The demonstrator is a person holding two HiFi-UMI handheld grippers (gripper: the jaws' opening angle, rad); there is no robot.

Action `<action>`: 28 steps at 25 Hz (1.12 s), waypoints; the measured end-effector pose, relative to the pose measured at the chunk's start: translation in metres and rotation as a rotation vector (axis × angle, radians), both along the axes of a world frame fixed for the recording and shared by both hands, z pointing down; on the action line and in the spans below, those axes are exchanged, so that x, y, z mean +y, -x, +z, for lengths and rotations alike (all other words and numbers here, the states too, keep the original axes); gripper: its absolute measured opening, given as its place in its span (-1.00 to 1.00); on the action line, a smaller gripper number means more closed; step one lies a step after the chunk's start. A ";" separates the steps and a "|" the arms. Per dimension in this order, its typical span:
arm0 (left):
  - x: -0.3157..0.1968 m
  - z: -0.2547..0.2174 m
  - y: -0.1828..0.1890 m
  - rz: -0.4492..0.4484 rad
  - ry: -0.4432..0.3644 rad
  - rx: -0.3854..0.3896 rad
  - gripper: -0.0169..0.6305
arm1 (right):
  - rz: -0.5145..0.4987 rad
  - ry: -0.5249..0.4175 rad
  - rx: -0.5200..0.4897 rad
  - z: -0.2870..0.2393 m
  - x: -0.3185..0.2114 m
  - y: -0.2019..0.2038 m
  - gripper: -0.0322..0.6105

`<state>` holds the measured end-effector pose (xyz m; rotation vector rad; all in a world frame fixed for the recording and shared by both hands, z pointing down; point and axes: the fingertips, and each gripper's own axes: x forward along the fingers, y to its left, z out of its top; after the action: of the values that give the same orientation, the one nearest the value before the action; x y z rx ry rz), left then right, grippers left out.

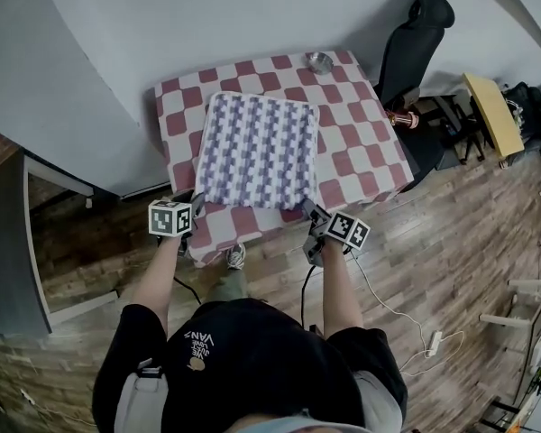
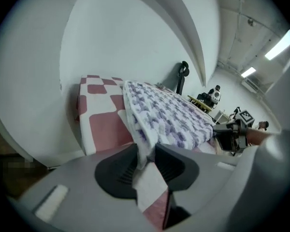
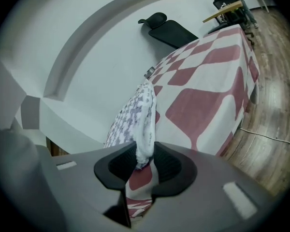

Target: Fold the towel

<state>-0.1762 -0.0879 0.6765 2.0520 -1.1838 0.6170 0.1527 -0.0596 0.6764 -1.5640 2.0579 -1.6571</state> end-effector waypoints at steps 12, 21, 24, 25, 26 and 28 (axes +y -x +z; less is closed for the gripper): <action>0.078 -0.043 0.002 -0.056 -0.035 0.252 -0.73 | 0.003 -0.088 -0.061 -0.044 0.076 0.004 -0.70; 0.186 -0.062 0.012 -0.108 -0.077 0.259 -0.73 | -0.028 -0.077 -0.128 -0.052 0.184 0.014 -0.70; 0.212 -0.064 0.013 -0.117 -0.070 0.266 -0.73 | -0.043 -0.061 -0.134 -0.050 0.206 0.014 -0.70; 0.216 -0.065 0.013 -0.118 -0.071 0.271 -0.73 | -0.045 -0.063 -0.136 -0.051 0.208 0.013 -0.70; 0.217 -0.068 0.012 -0.118 -0.075 0.276 -0.73 | -0.045 -0.069 -0.138 -0.053 0.209 0.012 -0.70; 0.210 -0.077 0.010 -0.119 -0.096 0.286 -0.73 | -0.042 -0.087 -0.149 -0.061 0.203 0.010 -0.70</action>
<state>-0.1864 0.1223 0.6000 2.0487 -1.1720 0.2043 0.1424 0.1438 0.6152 -1.3368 2.0702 -1.6203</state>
